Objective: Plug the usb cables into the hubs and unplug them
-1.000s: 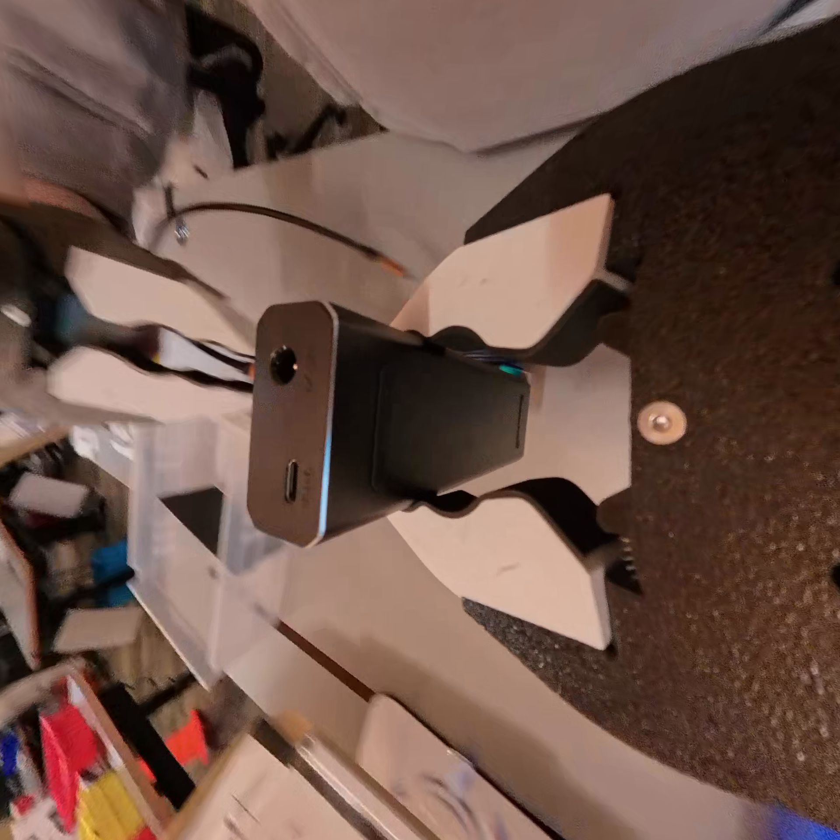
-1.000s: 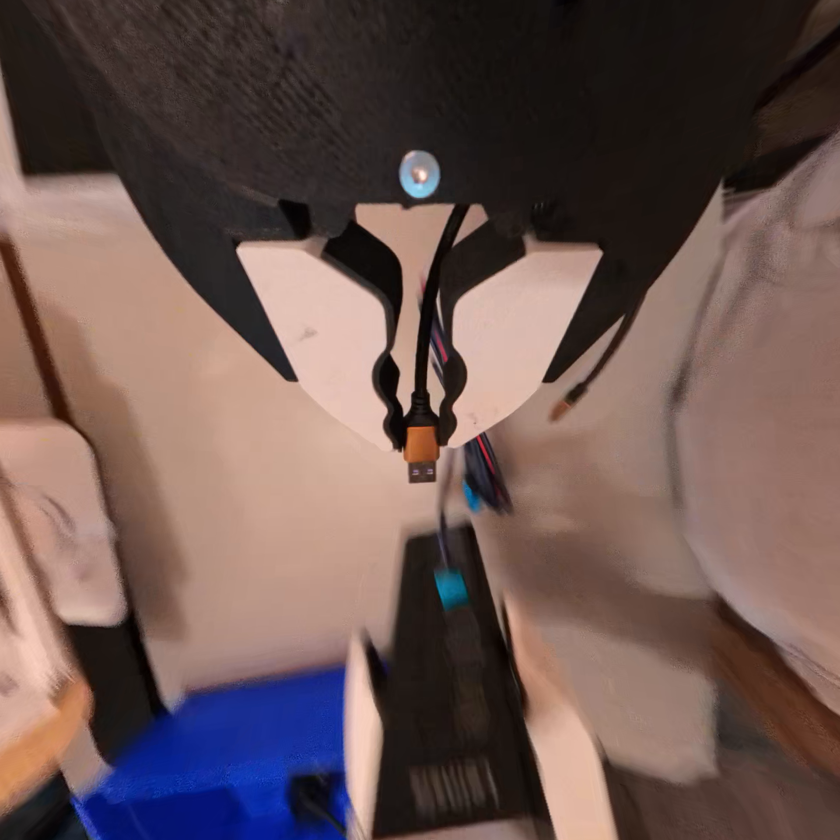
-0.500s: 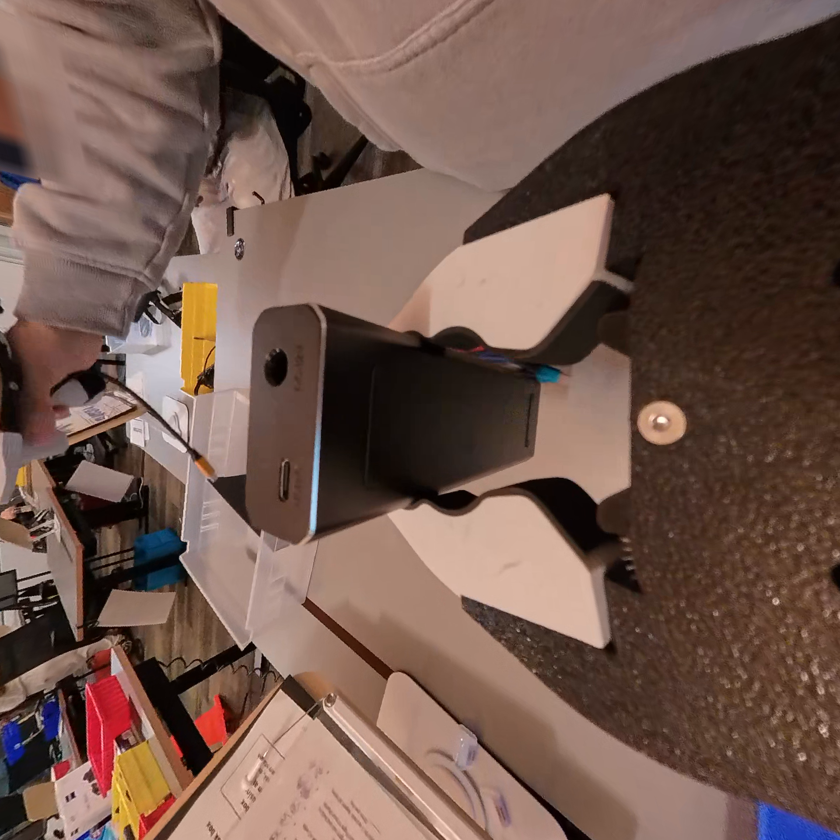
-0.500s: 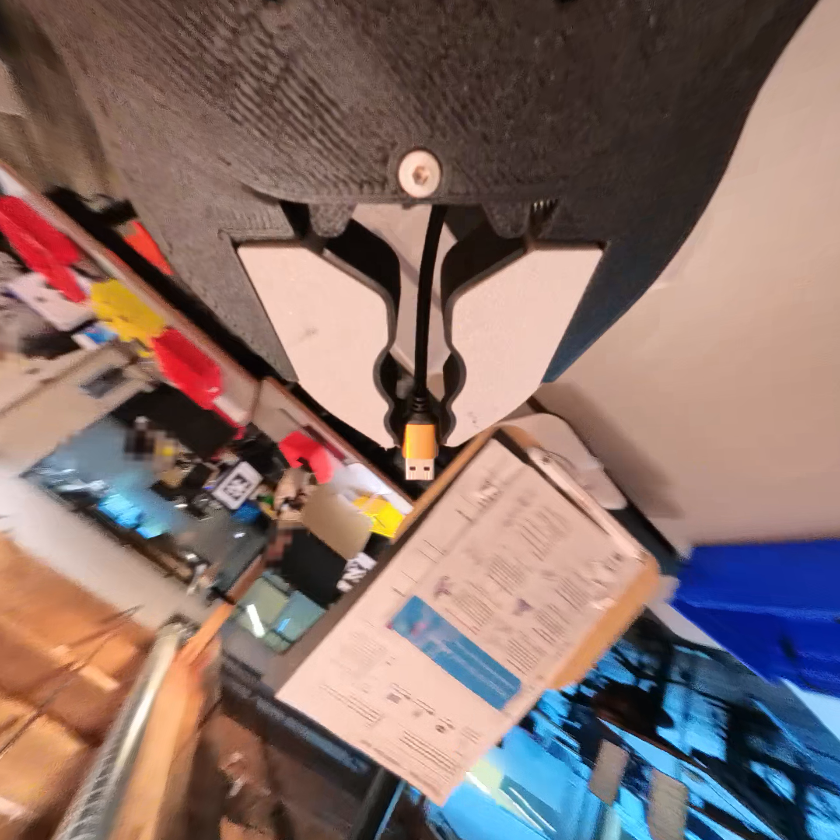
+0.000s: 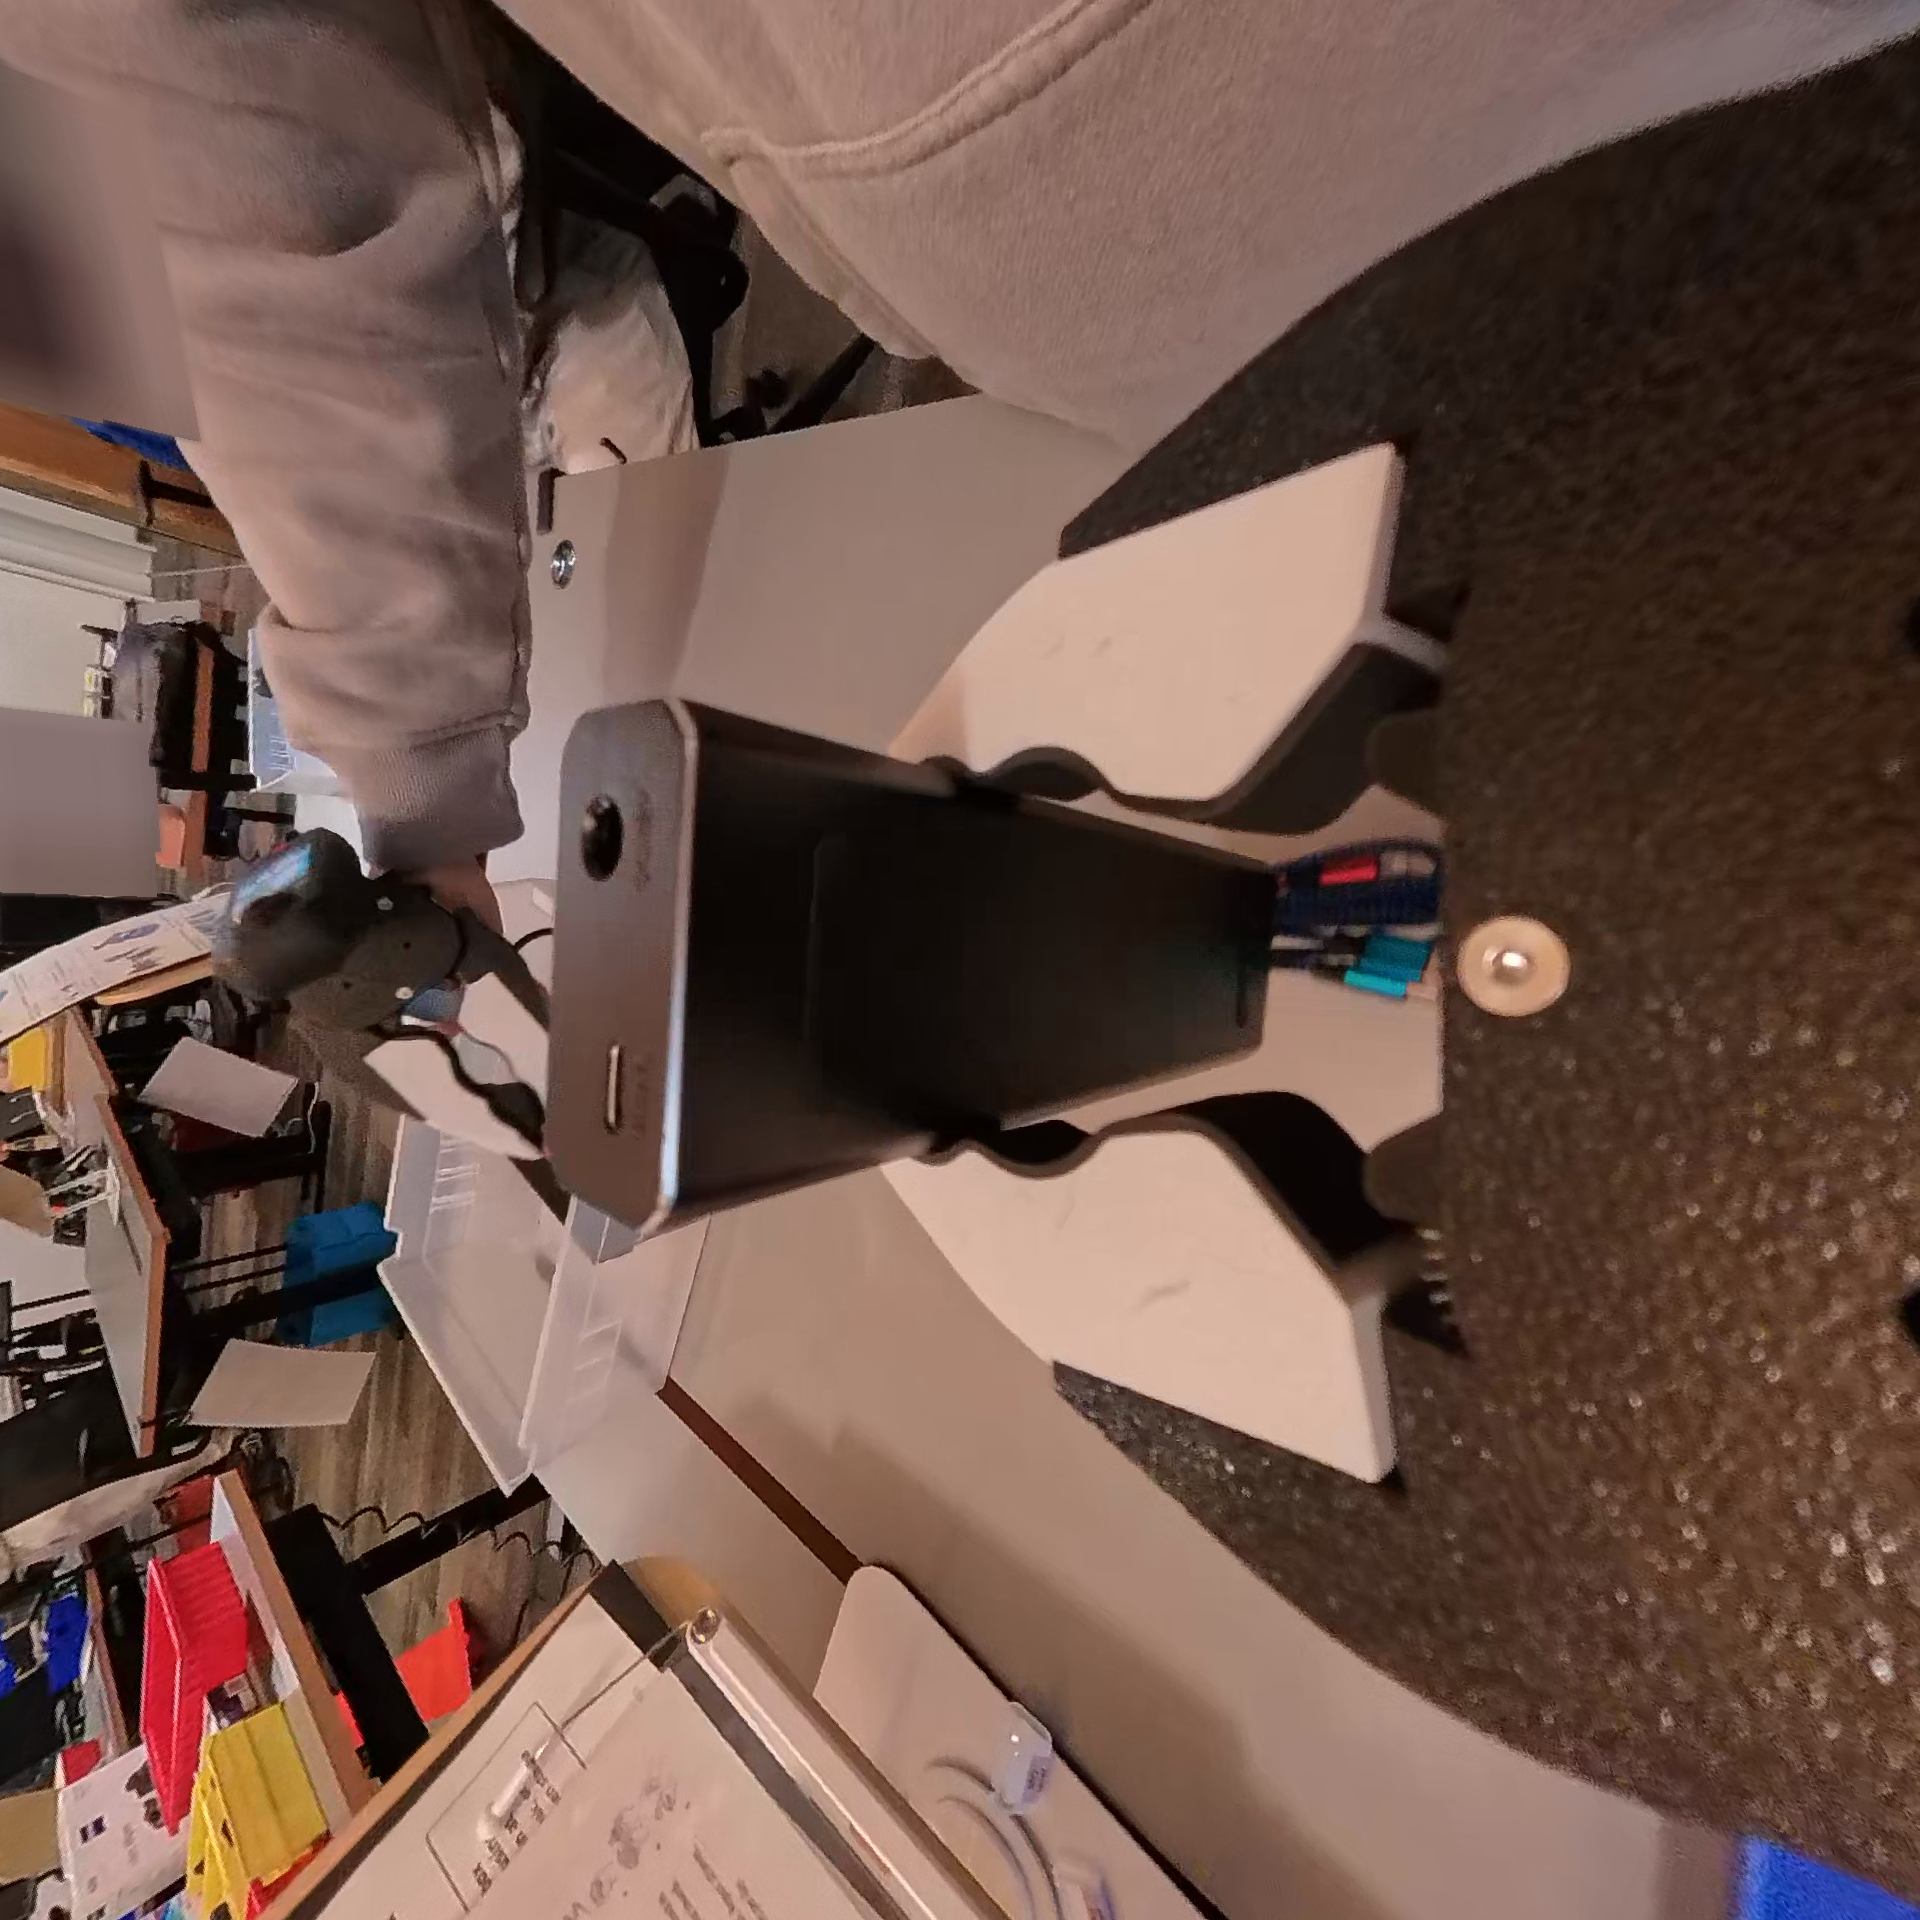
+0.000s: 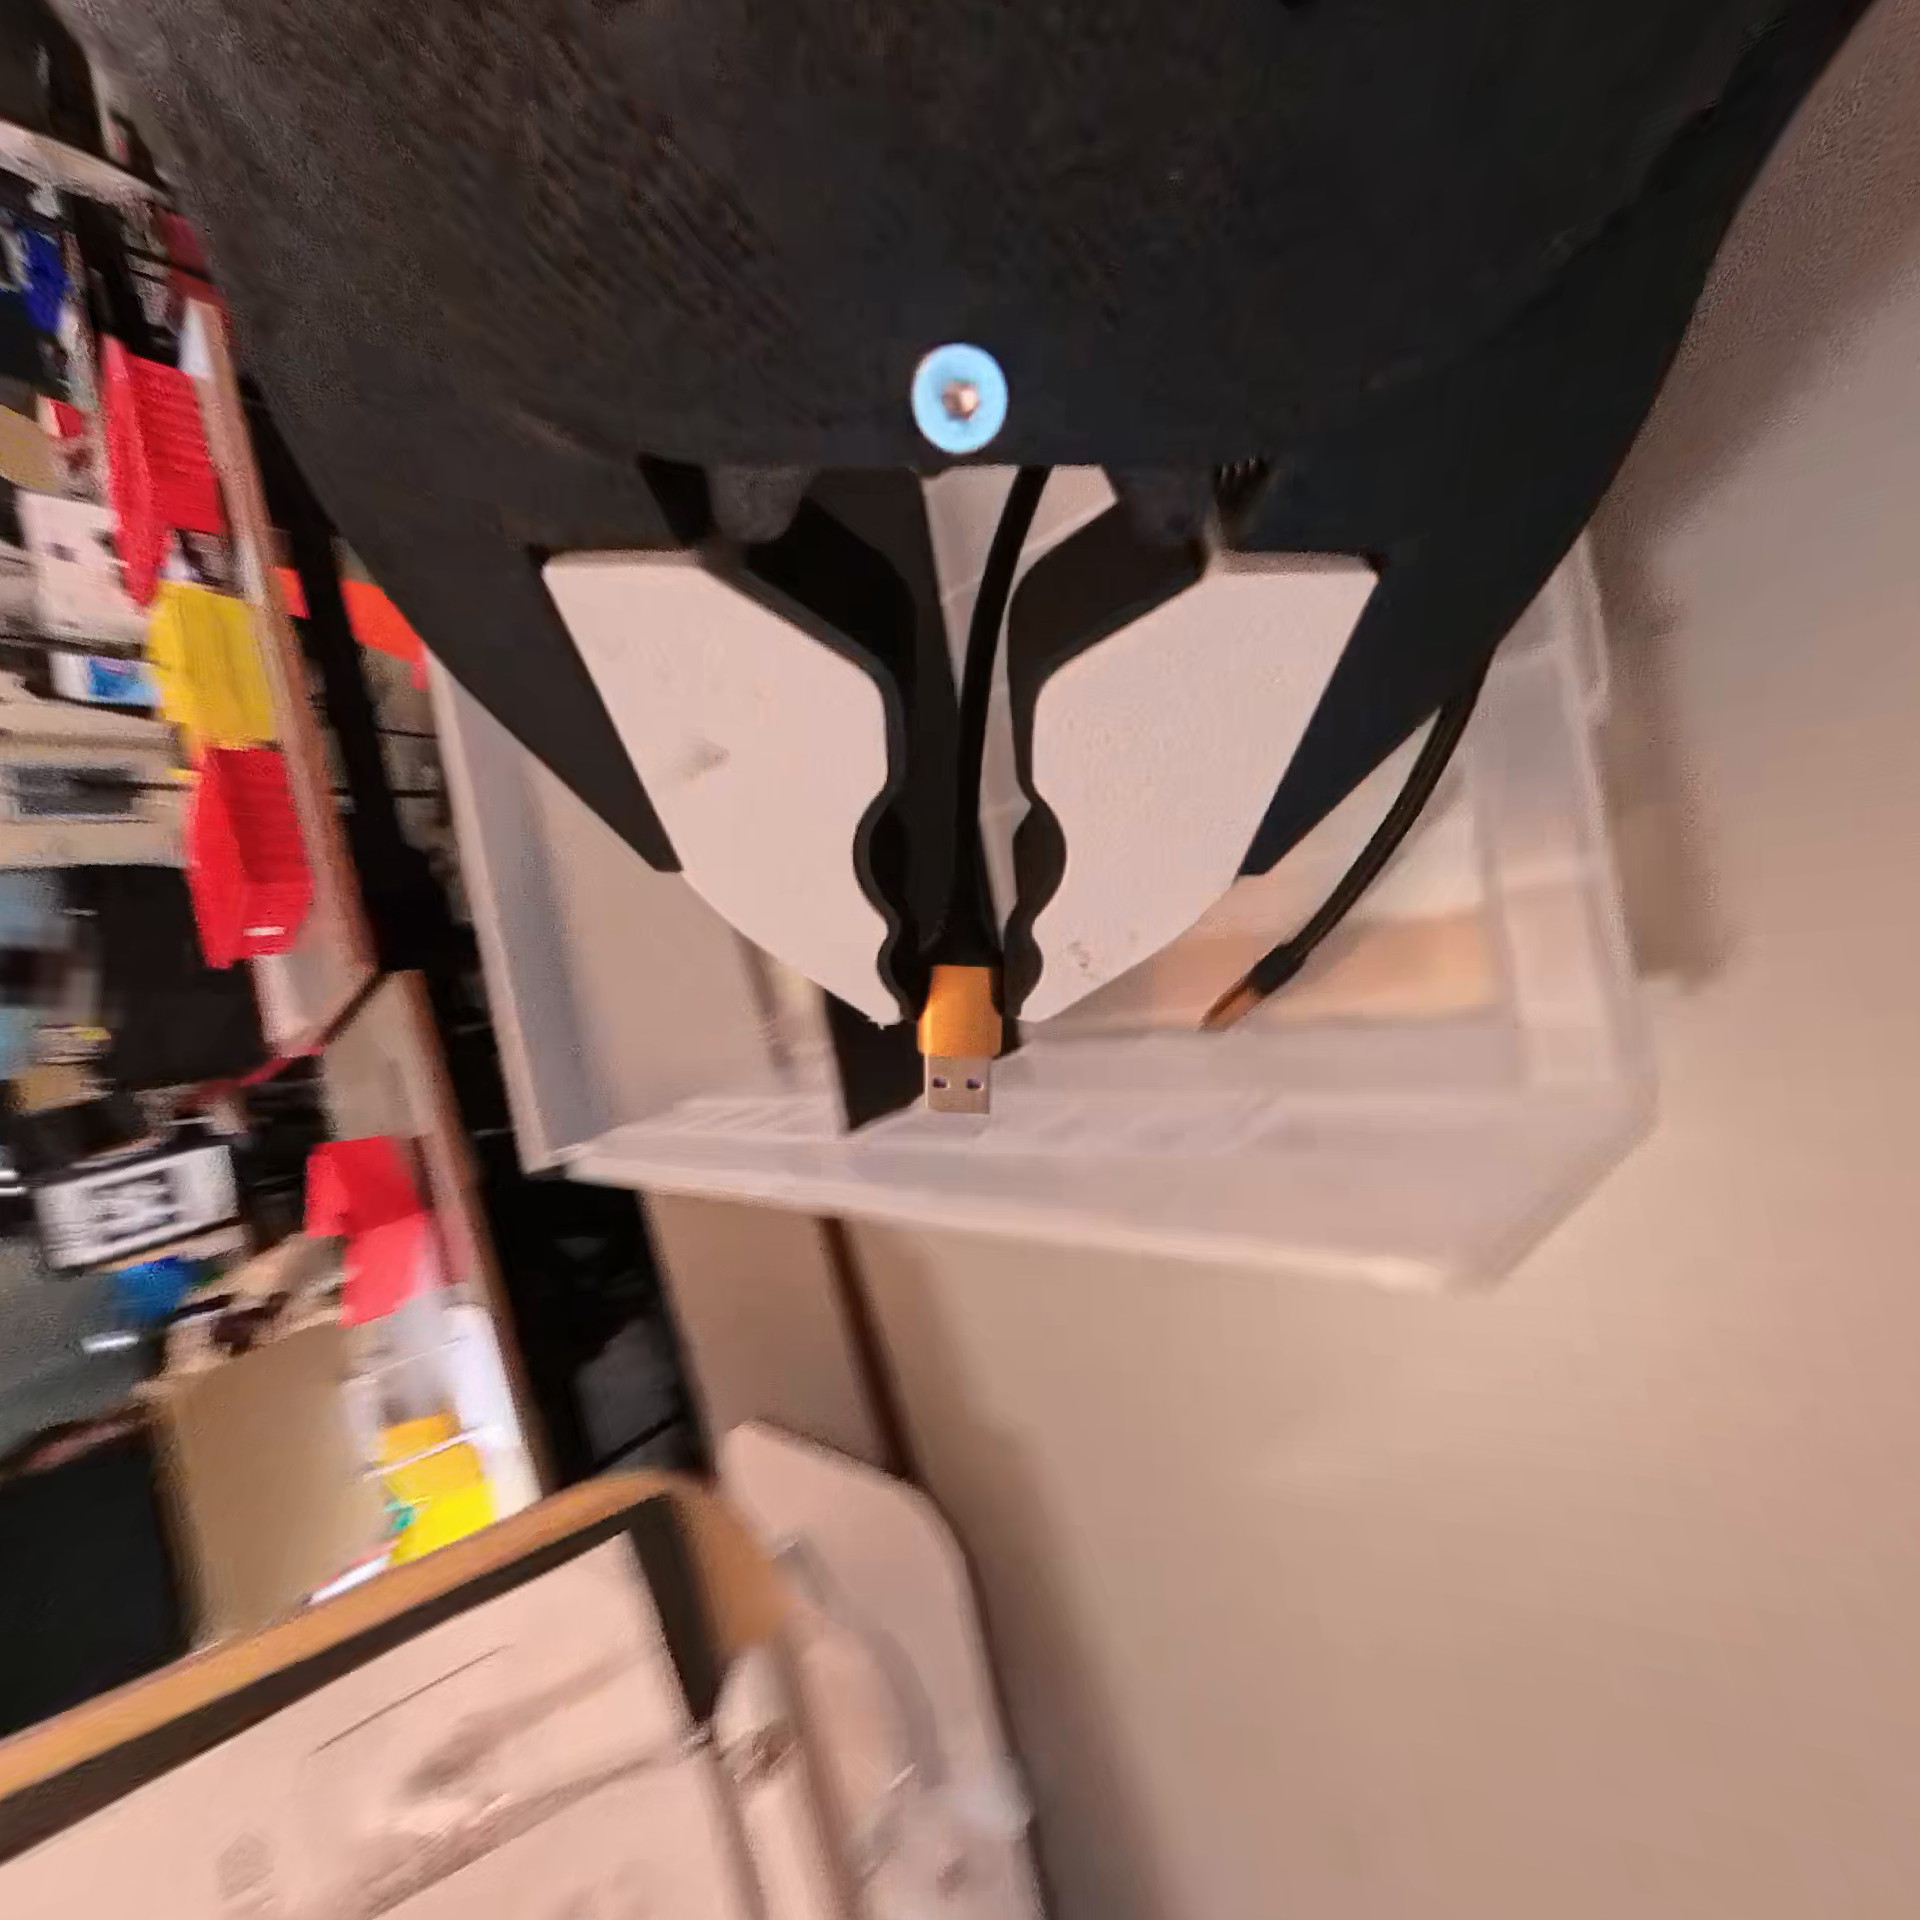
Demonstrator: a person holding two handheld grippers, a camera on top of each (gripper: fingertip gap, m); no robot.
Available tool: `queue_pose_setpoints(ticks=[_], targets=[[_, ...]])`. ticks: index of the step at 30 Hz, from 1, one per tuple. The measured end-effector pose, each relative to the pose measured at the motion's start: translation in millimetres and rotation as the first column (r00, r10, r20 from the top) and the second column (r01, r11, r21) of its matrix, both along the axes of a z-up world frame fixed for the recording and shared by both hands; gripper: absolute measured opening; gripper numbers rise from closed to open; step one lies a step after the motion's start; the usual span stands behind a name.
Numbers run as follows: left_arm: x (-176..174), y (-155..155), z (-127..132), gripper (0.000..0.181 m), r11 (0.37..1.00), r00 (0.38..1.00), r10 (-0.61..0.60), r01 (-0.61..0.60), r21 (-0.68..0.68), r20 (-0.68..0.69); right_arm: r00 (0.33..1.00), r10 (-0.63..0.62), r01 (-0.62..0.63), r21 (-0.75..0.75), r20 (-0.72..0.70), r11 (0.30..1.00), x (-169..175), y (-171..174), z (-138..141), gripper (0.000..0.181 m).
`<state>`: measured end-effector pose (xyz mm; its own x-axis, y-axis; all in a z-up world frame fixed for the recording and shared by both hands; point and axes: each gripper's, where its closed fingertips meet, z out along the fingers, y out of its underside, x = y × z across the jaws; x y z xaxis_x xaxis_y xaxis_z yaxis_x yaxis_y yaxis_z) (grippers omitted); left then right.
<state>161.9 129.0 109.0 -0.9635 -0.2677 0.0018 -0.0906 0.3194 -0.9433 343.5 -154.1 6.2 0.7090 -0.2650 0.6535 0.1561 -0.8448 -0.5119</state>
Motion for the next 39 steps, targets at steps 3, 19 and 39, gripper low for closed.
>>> queue_pose_setpoints(ticks=[3,19,39], targets=[[-1,3,1,0.06,1.0,1.0,0.004,-0.004,-0.023,-0.025,0.986,-0.043,0.03,-0.083,-0.162,0.996,-2,-28,-26,0.016],[0,-16,-3,0.06,0.996,0.999,-0.053,0.053,-0.07,0.003,0.866,0.24,0.072,0.583,-0.439,0.809,-124,110,96,0.063],[-29,-39,24,0.059,0.951,0.975,-0.219,0.221,-0.216,0.033,0.768,0.542,-0.244,0.626,-0.342,0.74,-220,260,99,0.014]])
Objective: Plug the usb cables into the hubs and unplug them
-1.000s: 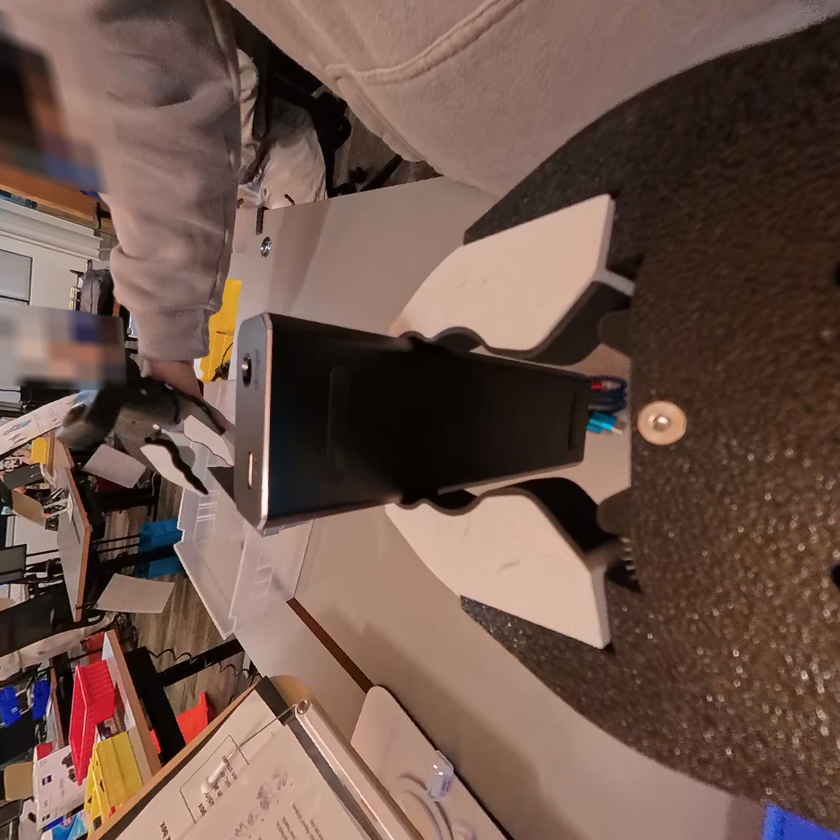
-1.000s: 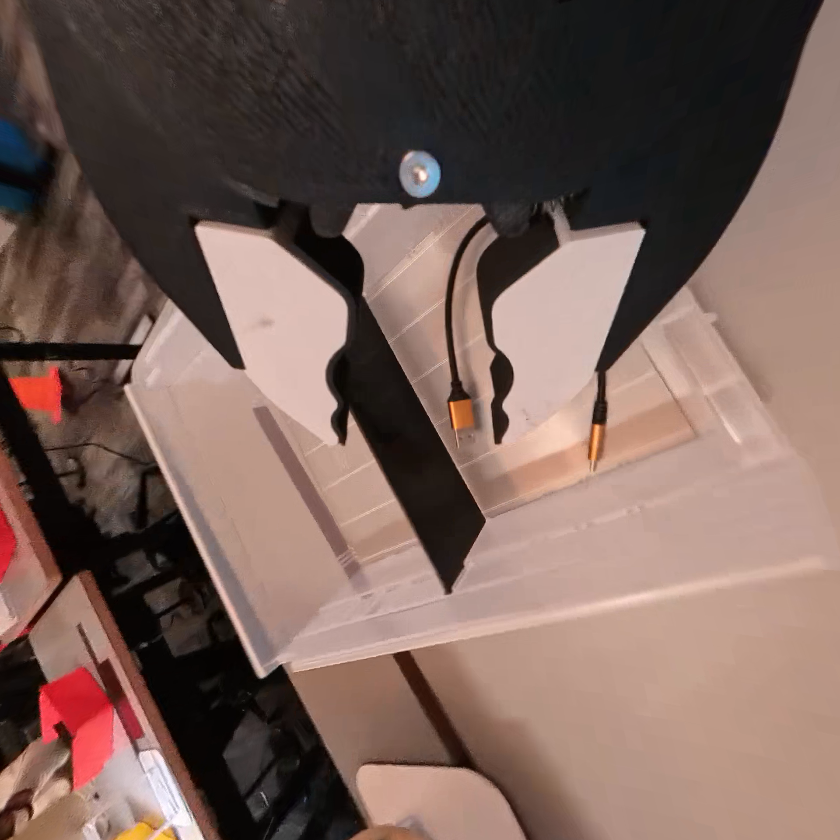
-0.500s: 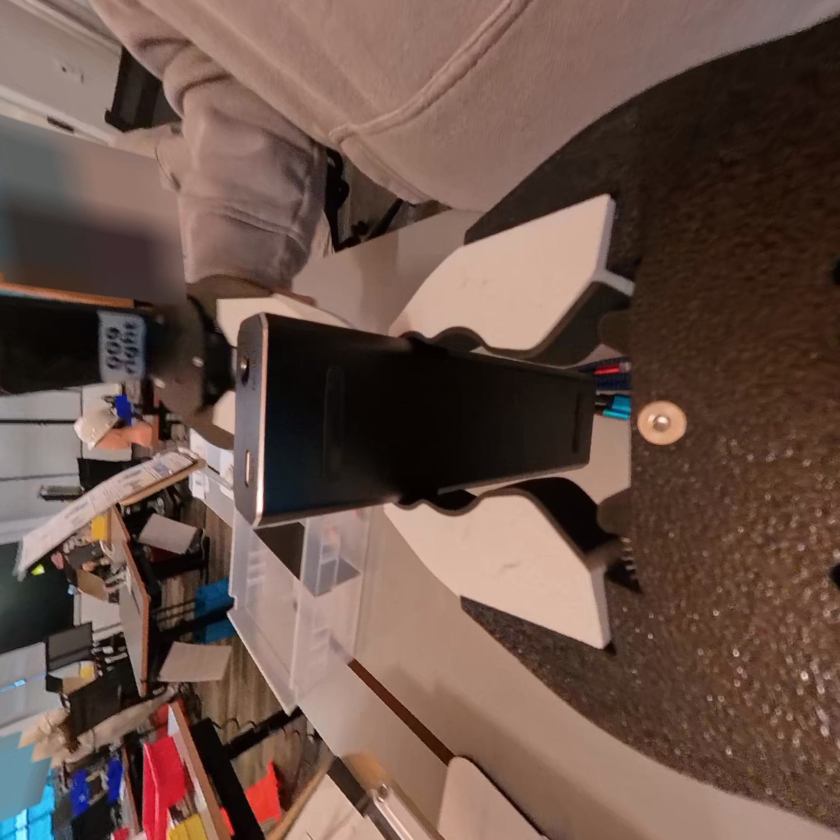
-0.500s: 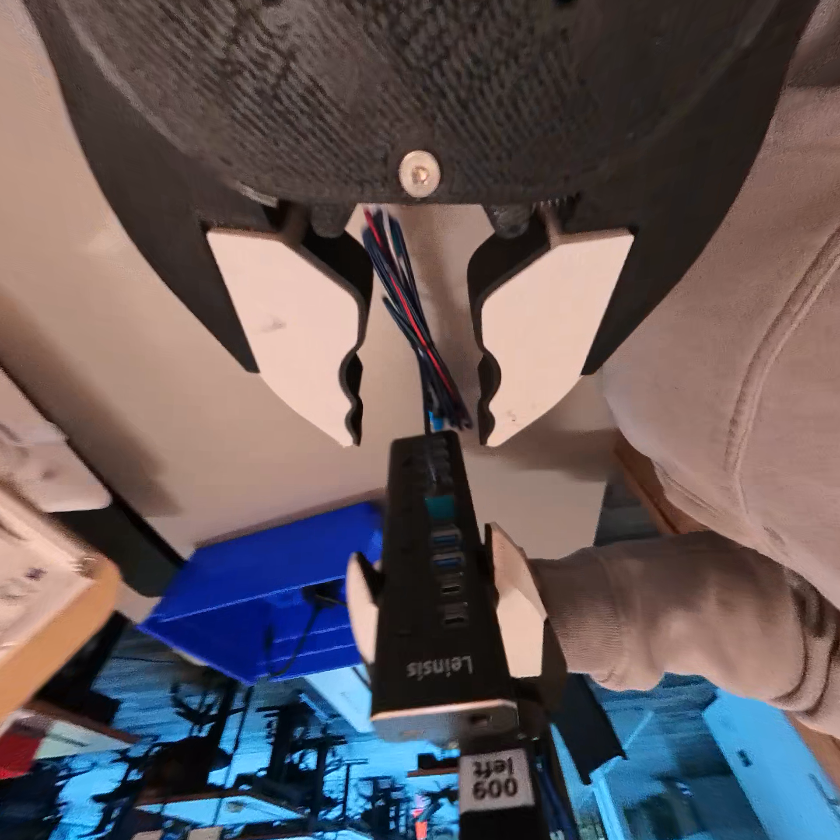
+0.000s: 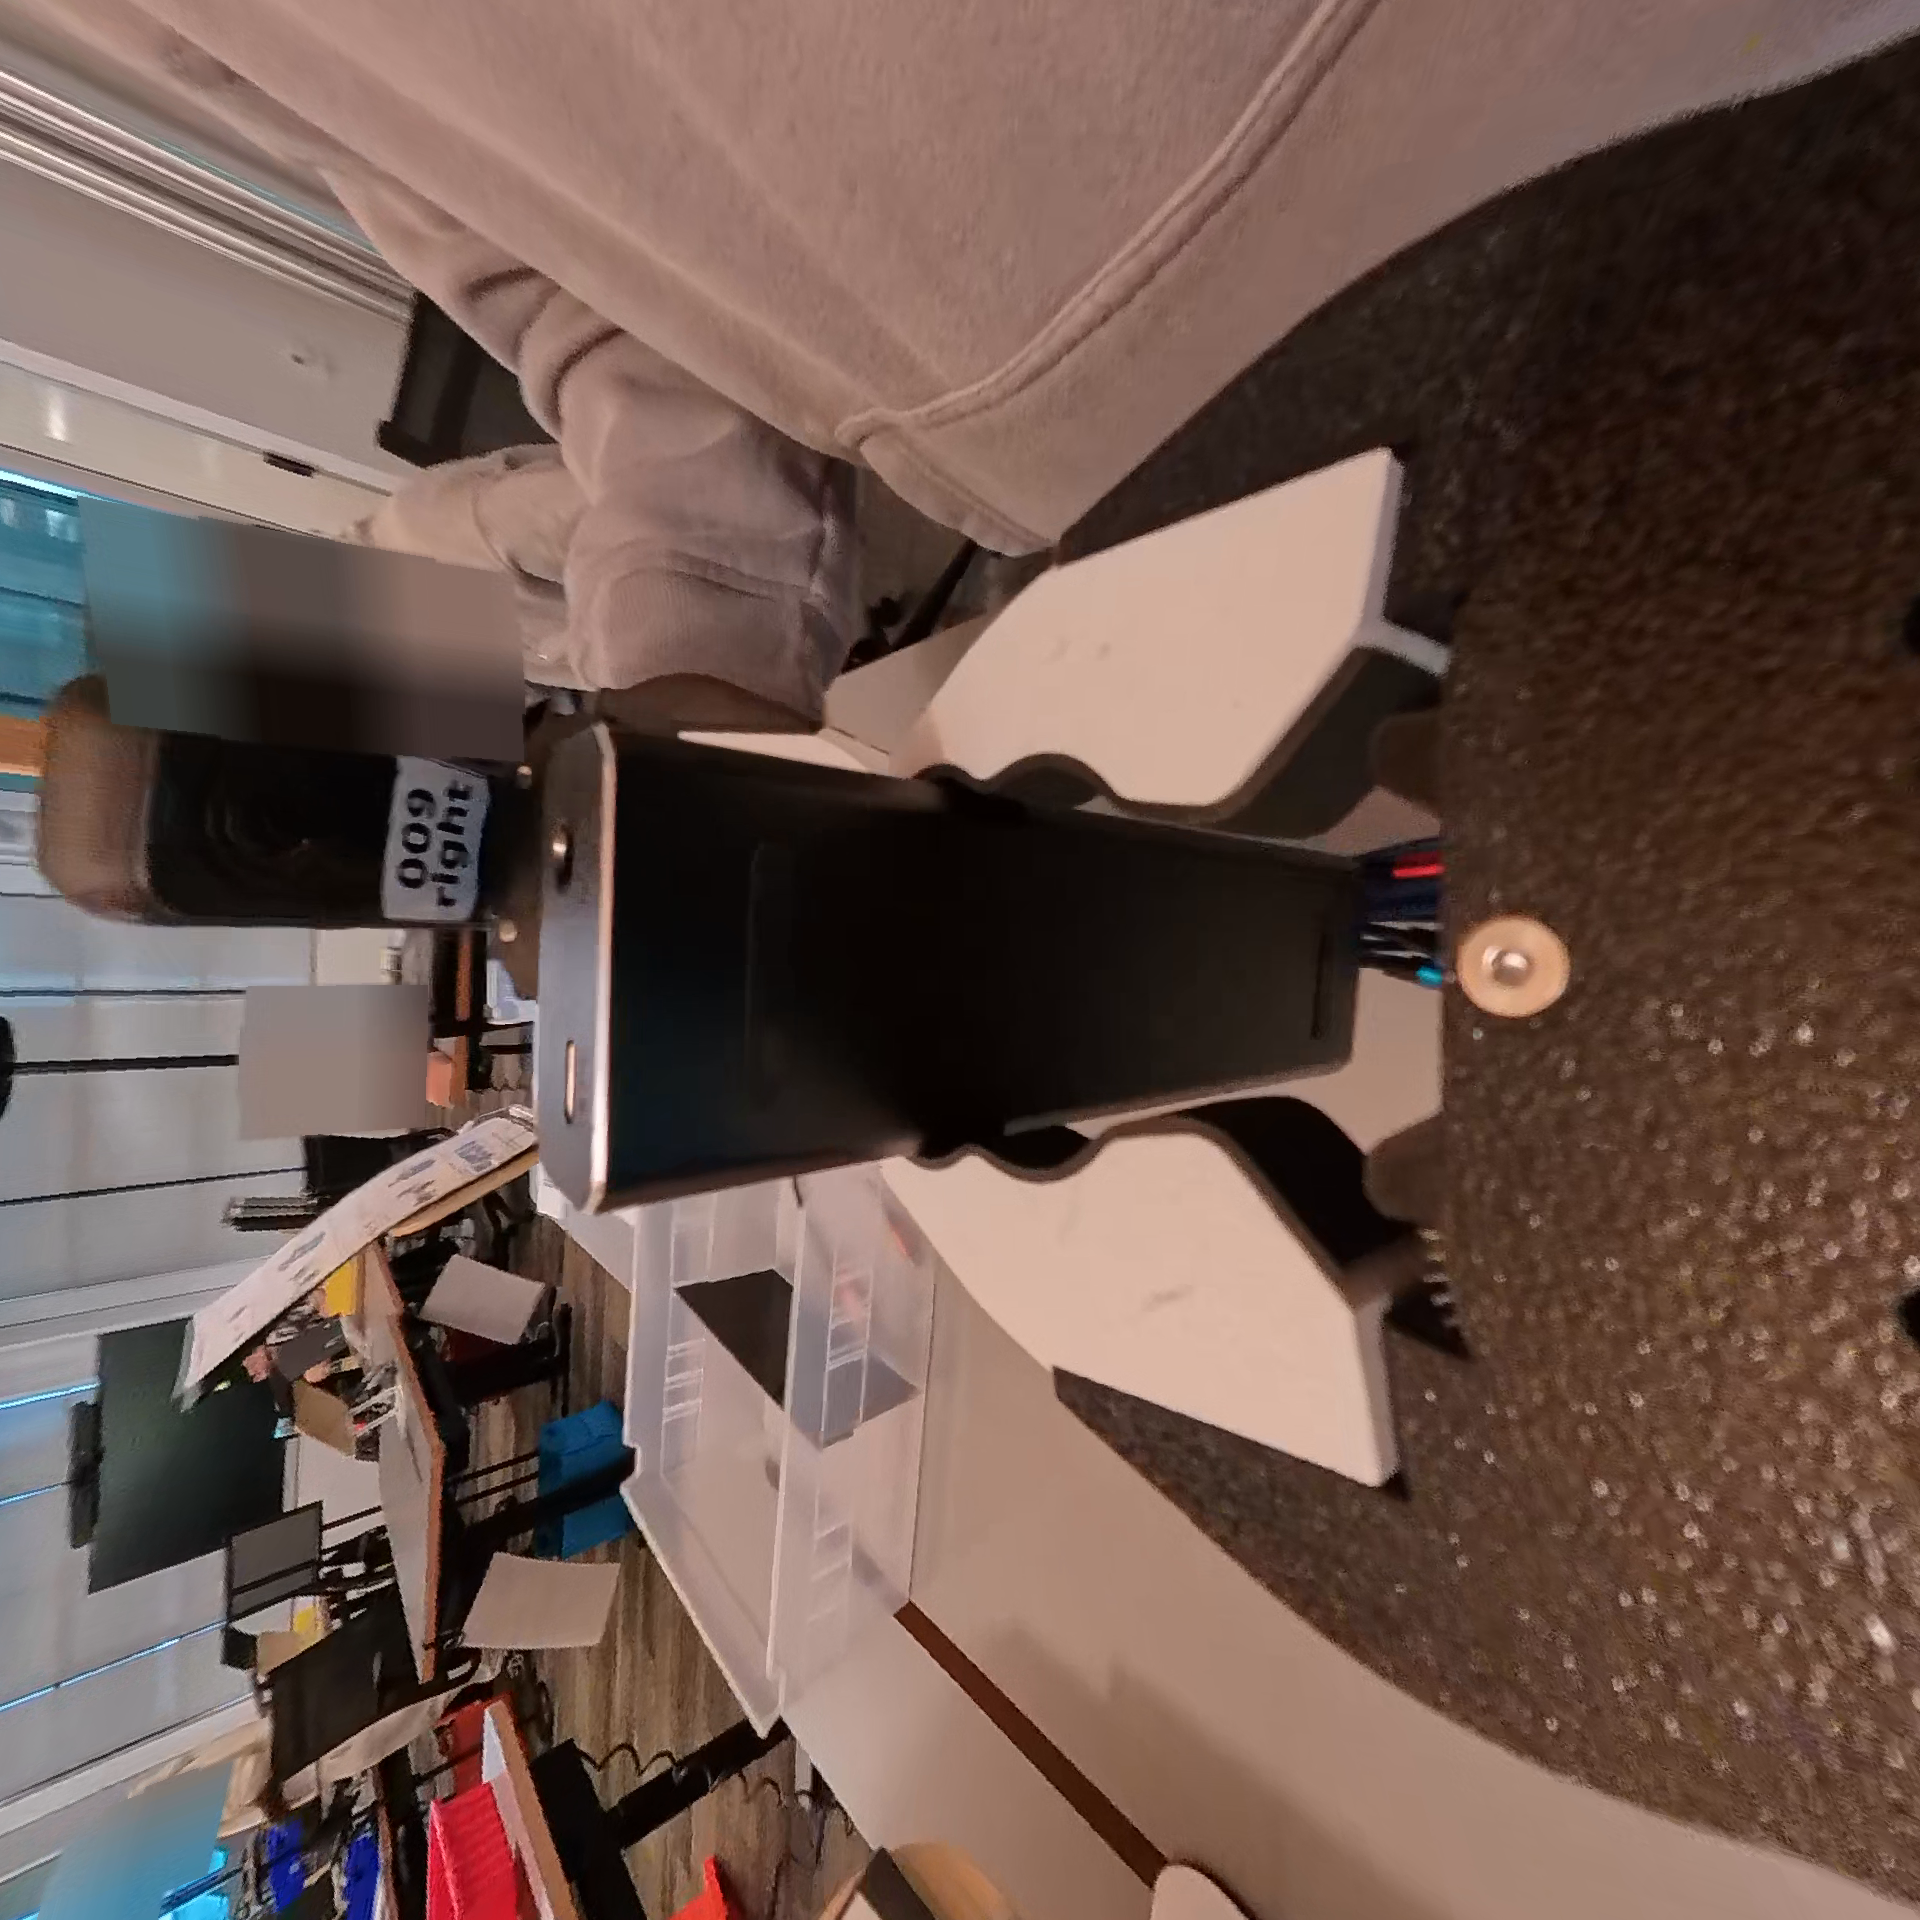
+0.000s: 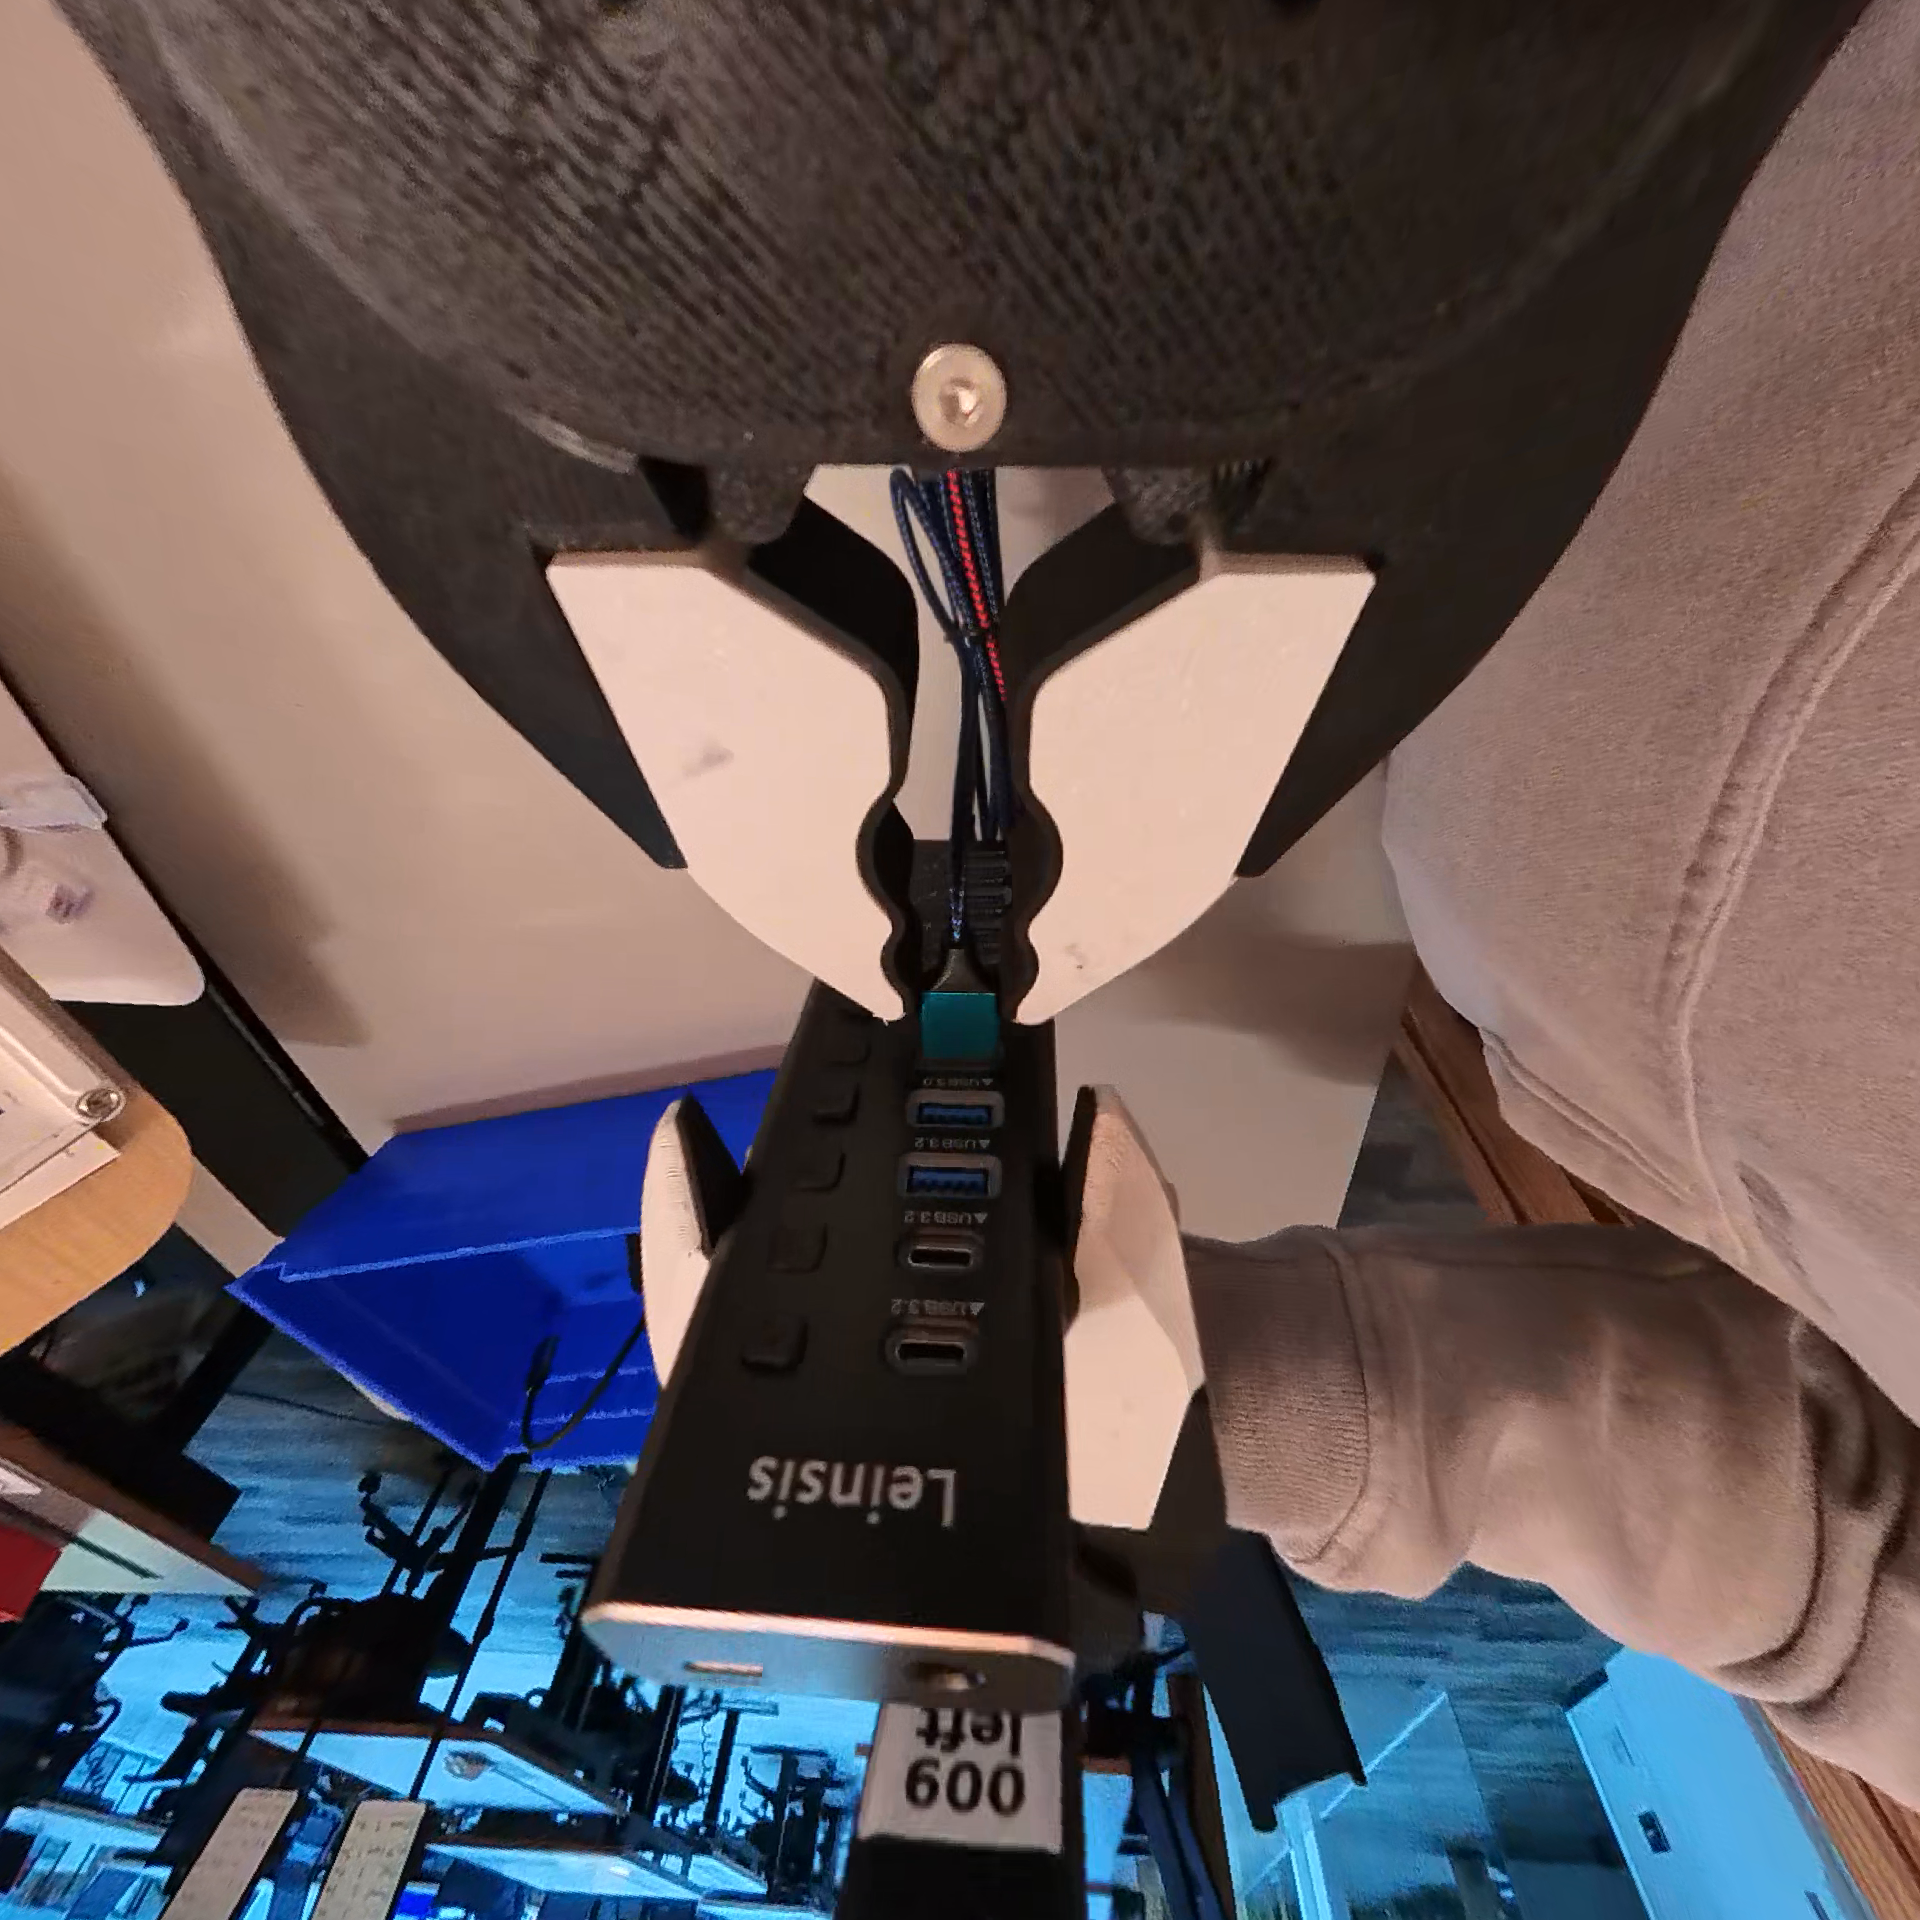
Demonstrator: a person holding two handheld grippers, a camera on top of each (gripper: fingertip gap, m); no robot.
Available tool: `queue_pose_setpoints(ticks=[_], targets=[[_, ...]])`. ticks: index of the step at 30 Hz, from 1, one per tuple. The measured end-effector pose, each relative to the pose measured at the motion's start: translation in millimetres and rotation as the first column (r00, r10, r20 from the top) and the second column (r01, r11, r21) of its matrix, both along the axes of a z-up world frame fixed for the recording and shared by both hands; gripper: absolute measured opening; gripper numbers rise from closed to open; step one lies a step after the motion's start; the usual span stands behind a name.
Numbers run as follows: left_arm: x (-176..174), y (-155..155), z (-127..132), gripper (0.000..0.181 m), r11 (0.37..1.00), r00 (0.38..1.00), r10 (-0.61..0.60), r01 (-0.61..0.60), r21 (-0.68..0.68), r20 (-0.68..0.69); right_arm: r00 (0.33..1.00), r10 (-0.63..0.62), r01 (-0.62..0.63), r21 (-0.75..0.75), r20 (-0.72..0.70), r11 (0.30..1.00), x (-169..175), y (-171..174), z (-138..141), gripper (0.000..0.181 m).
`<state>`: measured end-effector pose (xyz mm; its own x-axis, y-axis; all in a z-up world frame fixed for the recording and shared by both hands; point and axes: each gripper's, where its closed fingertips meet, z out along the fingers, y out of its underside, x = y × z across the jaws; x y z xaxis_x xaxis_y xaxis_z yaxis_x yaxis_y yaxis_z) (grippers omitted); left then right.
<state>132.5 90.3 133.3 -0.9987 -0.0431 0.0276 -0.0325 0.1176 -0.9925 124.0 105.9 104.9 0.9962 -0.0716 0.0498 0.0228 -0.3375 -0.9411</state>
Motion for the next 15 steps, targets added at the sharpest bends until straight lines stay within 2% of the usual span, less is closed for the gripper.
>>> queue_pose_setpoints(ticks=[2,6,12,15], targets=[[-4,-3,6,0.061,0.998,1.0,-0.008,0.007,-0.062,-0.003,1.0,-0.003,0.003,0.038,0.002,0.999,-1,0,5,0.013],[-3,-2,-8,0.063,1.0,0.999,-0.023,0.023,-0.017,-0.039,0.998,-0.016,0.015,0.014,0.055,1.0,0,-2,0,0.013],[3,-4,-20,0.071,0.999,0.996,0.001,-0.004,-0.037,-0.093,0.998,-0.031,0.027,0.072,0.06,0.997,5,-3,9,0.014],[5,-5,-24,0.065,0.999,0.998,0.013,-0.015,-0.031,-0.053,0.999,-0.031,0.028,0.099,0.034,0.995,5,-5,10,0.013]])
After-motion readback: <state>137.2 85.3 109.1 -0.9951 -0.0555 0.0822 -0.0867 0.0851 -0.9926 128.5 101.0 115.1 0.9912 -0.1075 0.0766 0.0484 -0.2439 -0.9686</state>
